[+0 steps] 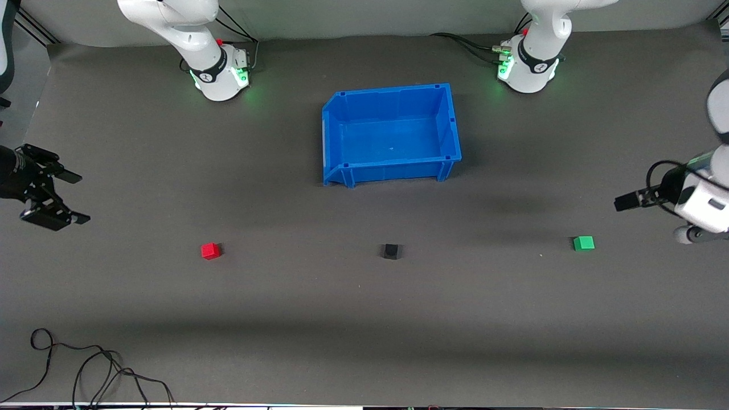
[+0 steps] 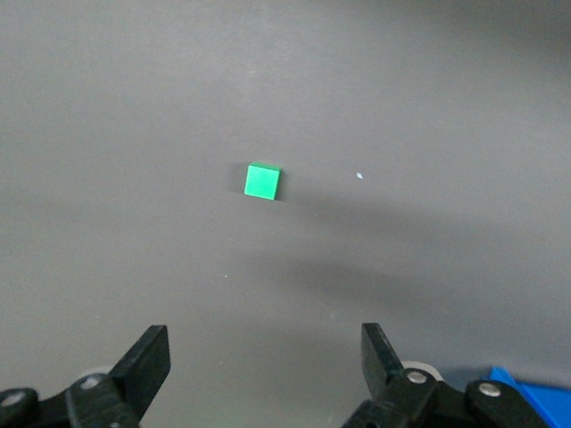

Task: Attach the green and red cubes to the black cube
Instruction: 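Move the right gripper to the red cube while the left gripper reaches the green cube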

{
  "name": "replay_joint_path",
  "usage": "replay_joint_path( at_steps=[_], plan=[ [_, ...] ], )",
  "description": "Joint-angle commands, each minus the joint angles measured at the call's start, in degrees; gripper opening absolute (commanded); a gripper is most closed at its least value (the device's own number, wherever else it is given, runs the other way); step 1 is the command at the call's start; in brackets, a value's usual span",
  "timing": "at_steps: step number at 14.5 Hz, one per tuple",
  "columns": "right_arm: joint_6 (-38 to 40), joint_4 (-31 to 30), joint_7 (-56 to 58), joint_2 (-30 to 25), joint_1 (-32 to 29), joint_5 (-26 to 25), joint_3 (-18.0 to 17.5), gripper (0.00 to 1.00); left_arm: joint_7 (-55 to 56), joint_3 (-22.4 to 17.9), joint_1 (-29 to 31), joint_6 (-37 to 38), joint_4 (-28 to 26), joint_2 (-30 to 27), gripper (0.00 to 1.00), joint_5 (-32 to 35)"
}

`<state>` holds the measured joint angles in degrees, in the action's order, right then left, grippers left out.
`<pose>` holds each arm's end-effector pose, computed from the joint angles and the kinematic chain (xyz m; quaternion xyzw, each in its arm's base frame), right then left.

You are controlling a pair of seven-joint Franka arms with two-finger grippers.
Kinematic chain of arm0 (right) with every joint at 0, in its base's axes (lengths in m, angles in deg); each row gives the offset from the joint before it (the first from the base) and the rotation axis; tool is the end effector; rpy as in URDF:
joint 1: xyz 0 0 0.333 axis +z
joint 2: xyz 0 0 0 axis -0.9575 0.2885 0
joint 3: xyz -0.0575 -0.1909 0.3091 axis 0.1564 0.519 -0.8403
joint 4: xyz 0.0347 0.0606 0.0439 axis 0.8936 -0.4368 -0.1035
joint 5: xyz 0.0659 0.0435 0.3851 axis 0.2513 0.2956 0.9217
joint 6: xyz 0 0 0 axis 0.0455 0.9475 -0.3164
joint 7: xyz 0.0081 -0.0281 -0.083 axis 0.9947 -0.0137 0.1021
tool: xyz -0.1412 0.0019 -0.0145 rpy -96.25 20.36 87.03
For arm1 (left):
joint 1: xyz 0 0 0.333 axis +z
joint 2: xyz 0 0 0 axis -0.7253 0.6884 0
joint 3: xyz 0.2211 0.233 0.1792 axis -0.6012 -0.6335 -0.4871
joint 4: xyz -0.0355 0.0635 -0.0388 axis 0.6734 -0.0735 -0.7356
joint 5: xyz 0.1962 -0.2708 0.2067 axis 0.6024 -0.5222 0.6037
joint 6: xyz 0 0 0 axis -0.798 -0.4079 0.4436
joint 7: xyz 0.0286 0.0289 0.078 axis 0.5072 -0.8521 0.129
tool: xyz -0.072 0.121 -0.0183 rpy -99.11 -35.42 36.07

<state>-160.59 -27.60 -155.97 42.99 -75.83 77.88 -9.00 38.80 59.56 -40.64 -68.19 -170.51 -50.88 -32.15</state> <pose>0.6167 -0.0284 0.6050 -0.8039 0.5911 0.0467 0.0473 0.6027 0.0430 0.4787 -0.9901 -0.1255 0.0622 0.0122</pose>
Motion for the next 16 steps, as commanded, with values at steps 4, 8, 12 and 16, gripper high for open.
replay_joint_path(
  at_steps=[4, 8, 12, 16],
  plan=[
    [0.20, 5.12, -17.68, 5.65, -2.76, 9.96, 0.72, 1.00, 22.39, 0.28, 2.49, -6.10, -6.23, 0.74, 1.00, 0.92],
    [-0.24, 5.12, -17.36, 8.37, -3.12, 13.37, 1.07, 1.00, 41.30, 0.19, 2.85, -13.12, -6.14, 9.52, 0.99, 1.09],
    [-3.30, 4.25, -12.71, 13.89, -4.00, 19.80, 1.07, 1.00, 50.97, 0.19, 3.90, -17.44, -5.97, 12.87, 0.98, 0.92],
    [-13.04, -5.14, -4.27, 15.49, -3.30, 24.46, 0.98, 1.00, 63.65, 0.45, 6.89, -24.12, -5.27, 16.30, 0.96, -0.05]
  ],
)
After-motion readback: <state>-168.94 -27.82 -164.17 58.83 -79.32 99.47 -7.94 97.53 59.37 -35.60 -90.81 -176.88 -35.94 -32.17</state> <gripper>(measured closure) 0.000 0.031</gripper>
